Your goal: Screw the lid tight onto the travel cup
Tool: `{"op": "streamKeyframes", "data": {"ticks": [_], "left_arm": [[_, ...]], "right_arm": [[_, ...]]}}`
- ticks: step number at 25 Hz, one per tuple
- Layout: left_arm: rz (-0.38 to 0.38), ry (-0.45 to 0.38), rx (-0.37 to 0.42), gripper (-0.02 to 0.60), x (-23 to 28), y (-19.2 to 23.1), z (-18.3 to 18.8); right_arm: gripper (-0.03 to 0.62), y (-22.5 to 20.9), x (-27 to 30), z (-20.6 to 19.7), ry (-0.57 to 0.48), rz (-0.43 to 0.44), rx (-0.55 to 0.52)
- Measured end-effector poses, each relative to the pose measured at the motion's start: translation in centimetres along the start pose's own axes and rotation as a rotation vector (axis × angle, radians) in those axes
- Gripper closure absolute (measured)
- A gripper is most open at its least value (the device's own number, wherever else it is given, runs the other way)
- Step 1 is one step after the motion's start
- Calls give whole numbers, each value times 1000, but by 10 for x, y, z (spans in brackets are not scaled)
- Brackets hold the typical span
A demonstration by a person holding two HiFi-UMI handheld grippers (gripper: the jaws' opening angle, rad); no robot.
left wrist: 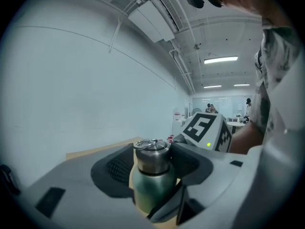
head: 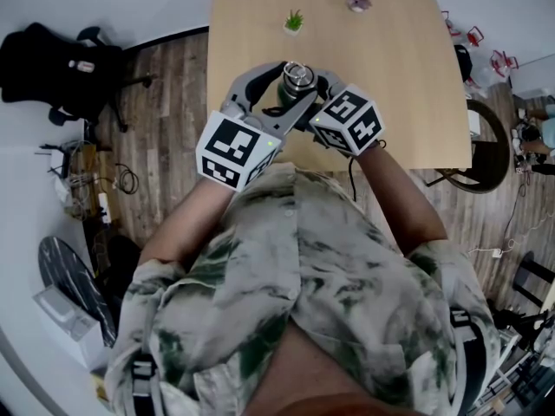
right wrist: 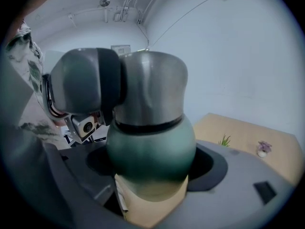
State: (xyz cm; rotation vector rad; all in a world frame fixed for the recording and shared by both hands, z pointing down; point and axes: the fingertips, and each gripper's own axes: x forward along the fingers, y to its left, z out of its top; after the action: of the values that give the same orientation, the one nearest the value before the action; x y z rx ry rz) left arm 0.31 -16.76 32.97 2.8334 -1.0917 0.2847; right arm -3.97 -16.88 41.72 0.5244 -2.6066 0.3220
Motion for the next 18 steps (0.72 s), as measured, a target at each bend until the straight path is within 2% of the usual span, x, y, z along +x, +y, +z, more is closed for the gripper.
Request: {"op": "streamKeyframes", "data": {"ticks": [3, 14, 16, 18], "left_arm": [[-49, -4, -8, 327, 0, -1, -1], [-366, -7, 1, 330, -5, -11, -2], [-367, -2, 4, 329, -5, -9, -2], [-324, 2, 8, 325, -2, -6, -3]], "right_arm": [[189, 1, -1, -1, 2, 10, -6], [189, 12, -7, -4, -2, 89, -67], [190, 11, -6, -5, 0, 84, -62], [189, 7, -4, -5, -4, 67, -41]]}}
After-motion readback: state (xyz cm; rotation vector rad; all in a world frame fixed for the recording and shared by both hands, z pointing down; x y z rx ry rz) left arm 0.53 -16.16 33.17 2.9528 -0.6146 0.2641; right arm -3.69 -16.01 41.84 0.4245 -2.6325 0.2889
